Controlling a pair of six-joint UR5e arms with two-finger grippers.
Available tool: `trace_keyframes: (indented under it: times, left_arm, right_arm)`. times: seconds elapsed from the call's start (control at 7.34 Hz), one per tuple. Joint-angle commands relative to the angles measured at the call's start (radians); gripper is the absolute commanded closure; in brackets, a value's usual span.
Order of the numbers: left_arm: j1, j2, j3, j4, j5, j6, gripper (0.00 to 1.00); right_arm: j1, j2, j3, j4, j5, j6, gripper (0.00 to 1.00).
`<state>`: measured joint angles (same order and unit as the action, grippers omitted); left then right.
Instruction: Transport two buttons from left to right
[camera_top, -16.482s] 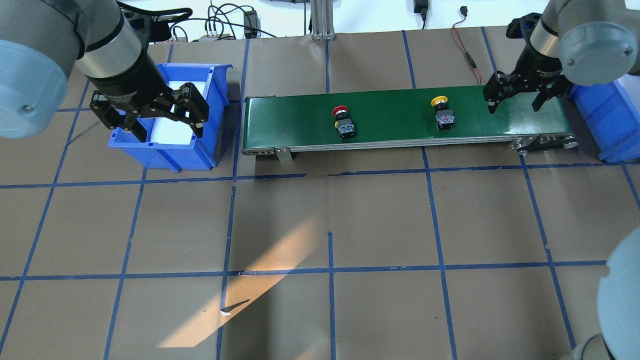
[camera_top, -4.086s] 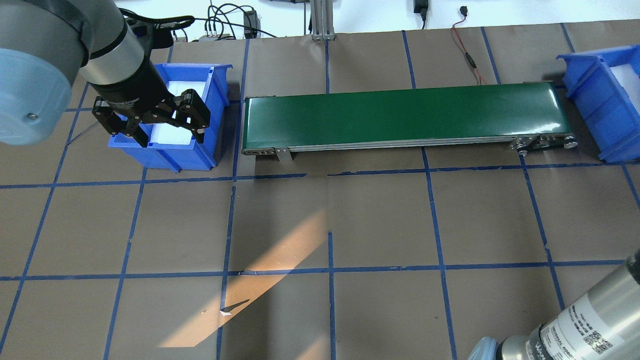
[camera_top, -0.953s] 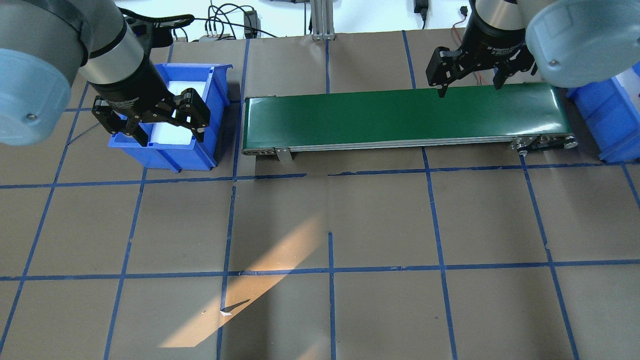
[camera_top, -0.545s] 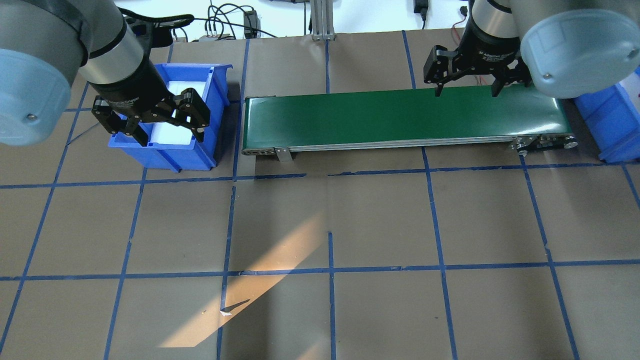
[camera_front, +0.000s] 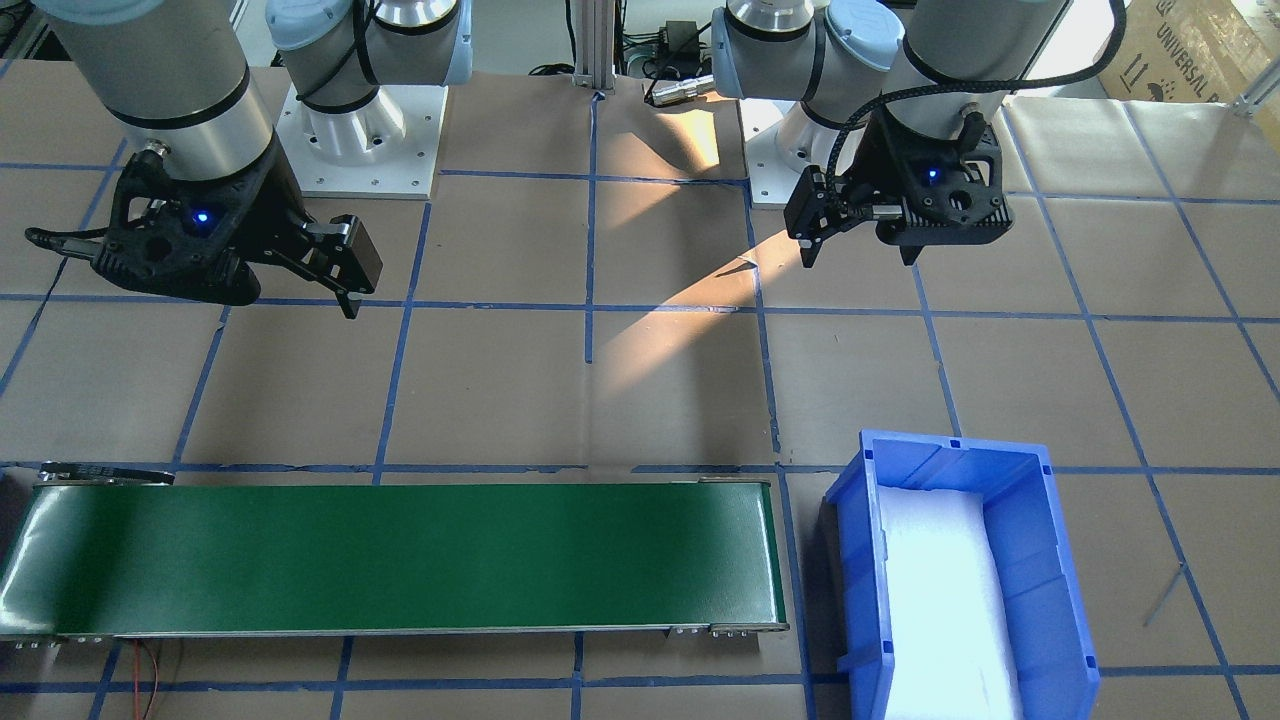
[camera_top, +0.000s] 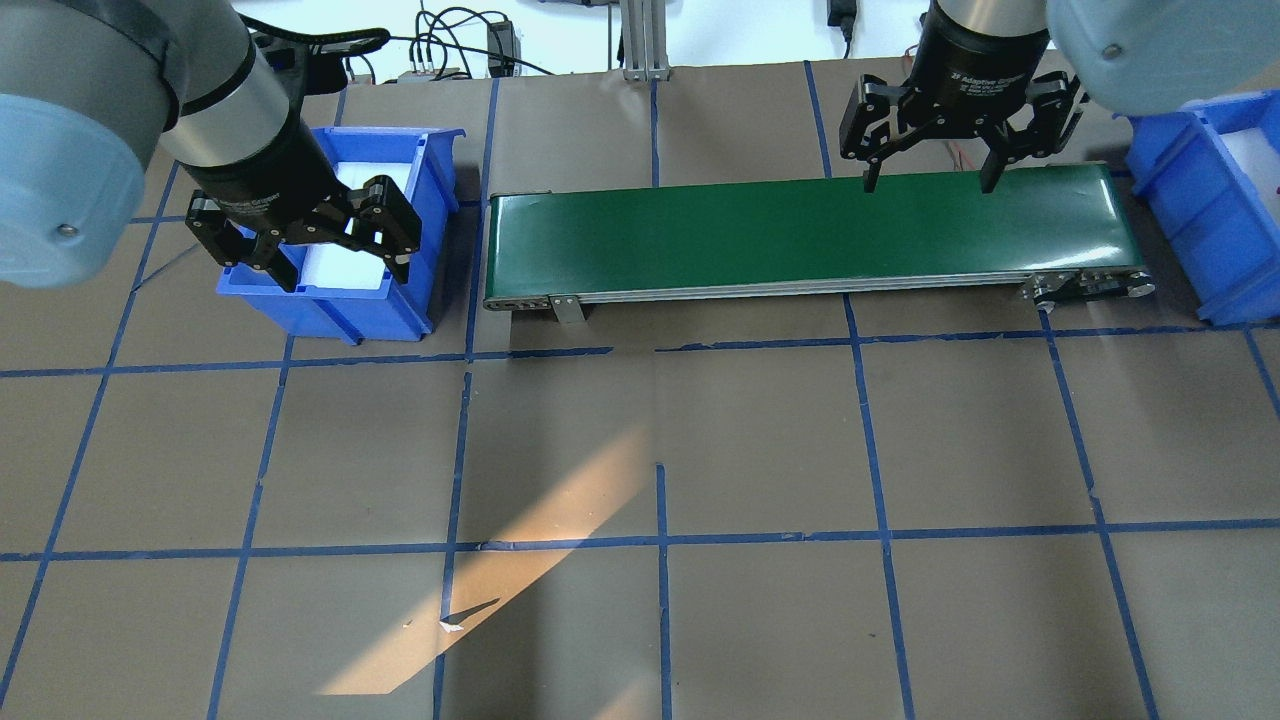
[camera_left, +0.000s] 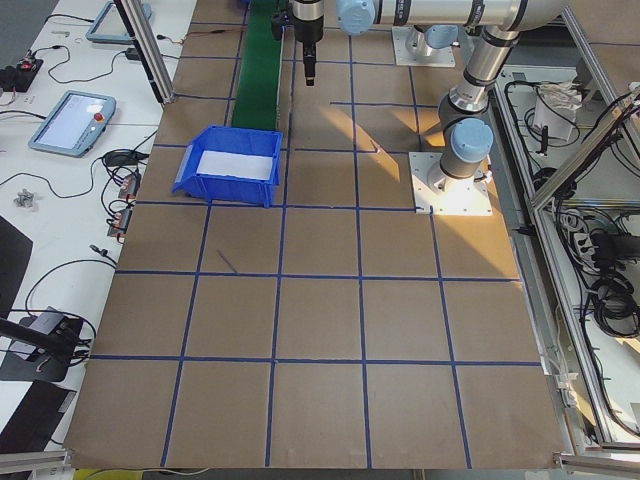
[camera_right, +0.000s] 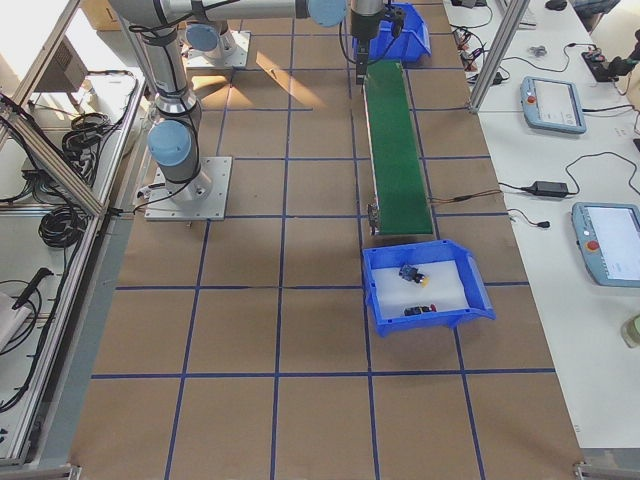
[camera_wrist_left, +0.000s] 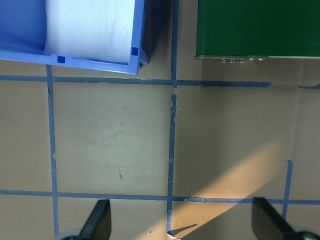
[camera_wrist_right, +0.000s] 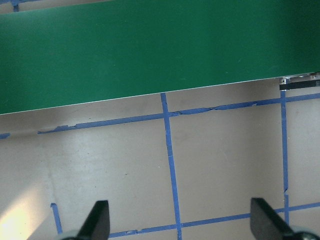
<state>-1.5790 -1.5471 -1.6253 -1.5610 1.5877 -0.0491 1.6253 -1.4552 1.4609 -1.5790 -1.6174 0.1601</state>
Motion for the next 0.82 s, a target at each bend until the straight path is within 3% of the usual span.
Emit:
trace_keyframes:
  times: [0.0, 0.68]
  left_arm:
    - [0.001, 0.001, -0.002, -0.001, 0.000, 0.000, 0.00]
    - [-0.001, 0.001, 0.001, 0.001, 0.005, 0.000, 0.00]
  right_arm:
    - [0.019, 0.003, 0.007, -0.033, 0.086, -0.004, 0.00]
    - [0.018, -0.002, 0.018, -0.036, 0.079, -0.031, 0.00]
